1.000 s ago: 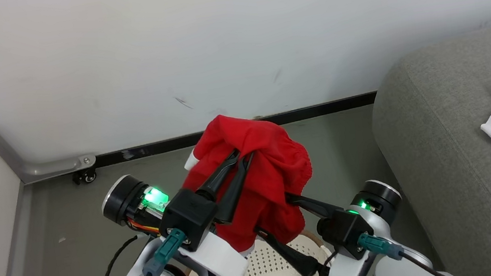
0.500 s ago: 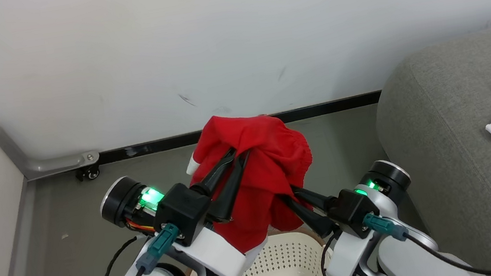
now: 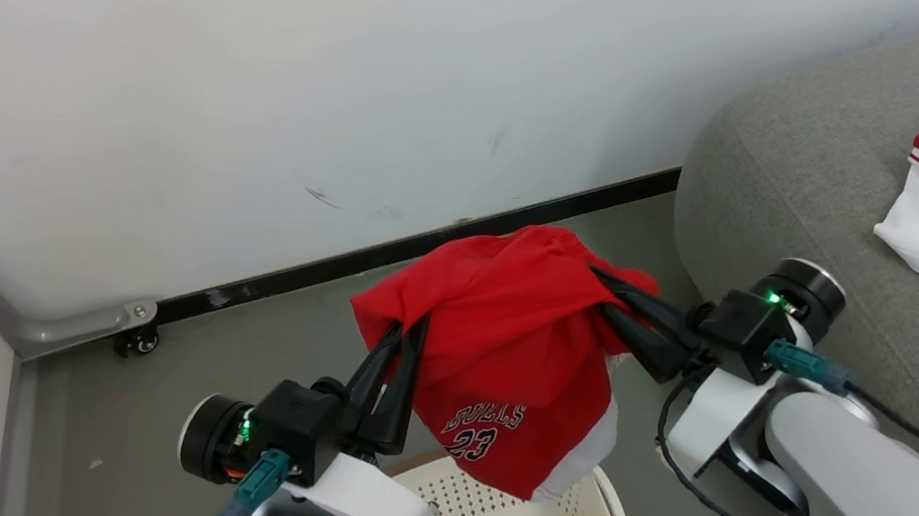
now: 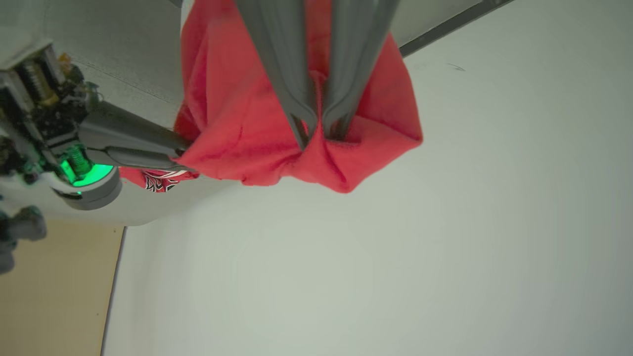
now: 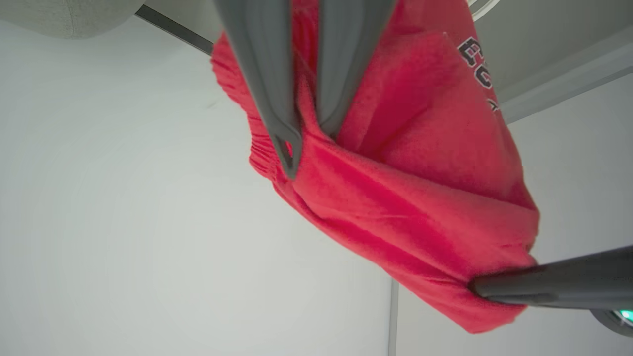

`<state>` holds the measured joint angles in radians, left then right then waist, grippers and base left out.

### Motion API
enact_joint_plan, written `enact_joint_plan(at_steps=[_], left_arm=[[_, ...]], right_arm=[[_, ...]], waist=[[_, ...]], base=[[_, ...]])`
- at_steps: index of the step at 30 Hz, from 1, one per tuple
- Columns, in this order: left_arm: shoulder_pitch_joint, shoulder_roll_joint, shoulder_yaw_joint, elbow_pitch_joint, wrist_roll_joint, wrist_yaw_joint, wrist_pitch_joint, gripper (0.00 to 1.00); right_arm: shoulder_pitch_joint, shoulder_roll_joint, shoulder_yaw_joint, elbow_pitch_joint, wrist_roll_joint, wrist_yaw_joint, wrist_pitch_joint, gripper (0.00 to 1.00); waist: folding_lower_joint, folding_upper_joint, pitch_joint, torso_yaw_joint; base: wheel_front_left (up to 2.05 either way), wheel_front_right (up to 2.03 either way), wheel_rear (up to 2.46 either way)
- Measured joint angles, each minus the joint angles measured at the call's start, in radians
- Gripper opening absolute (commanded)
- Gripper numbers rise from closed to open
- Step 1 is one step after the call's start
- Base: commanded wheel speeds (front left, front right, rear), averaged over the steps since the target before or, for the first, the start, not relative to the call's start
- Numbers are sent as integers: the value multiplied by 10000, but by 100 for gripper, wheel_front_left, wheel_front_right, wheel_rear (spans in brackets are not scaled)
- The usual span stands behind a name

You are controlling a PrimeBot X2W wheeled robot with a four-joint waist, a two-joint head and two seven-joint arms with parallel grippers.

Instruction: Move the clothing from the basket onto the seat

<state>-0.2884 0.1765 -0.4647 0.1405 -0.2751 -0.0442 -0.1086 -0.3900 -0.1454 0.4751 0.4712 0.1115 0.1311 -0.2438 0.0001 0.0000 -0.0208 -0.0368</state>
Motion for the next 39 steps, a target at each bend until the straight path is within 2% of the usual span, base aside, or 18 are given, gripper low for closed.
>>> enact_joint_plan(at_steps=[1, 3, 4, 5, 8, 23, 31, 39], left_arm=[[38, -40, 17, 48, -115, 0, -65, 23], [67, -67, 15, 81, -180, -8, -82, 45], [85, -92, 15, 121, -240, -17, -163, 77], [108, -148, 29, 153, -337, -63, -196, 100], [211, -255, 31, 232, -529, -153, -372, 100], [313, 67, -439, 433, -656, -629, -871, 100], [440, 174, -779, 433, -660, -704, -1035, 100], [487, 247, -1221, 408, -746, -784, -1124, 100]], right_arm=[[1, -42, -90, -69, 25, 2, -2, 0], [0, -88, -171, -128, 46, 4, -29, 0], [-1, -134, -242, -157, 48, 6, -31, 0], [0, -173, -305, -176, 48, 8, -31, 0], [0, -280, -554, -253, 48, 6, -38, 0], [297, -1020, -1960, -654, 38, 6, -40, 0], [784, -1417, -2974, -940, -61, 6, -42, 0], [1087, -1513, -3540, -1360, -201, 6, -38, 0]], waist=[[0, 0, -3, -39], [0, 0, -6, -77], [-1, 0, -9, -116], [-1, 0, -12, -153], [-1, 0, -23, -264], [0, 0, -36, -732], [0, 0, -5, -1004], [0, 0, 19, -1294]], base=[[0, 0, 0], [0, 0, 0], [0, 0, 0], [0, 0, 0], [0, 0, 0], [0, 0, 0], [0, 0, 0], [0, 0, 0]])
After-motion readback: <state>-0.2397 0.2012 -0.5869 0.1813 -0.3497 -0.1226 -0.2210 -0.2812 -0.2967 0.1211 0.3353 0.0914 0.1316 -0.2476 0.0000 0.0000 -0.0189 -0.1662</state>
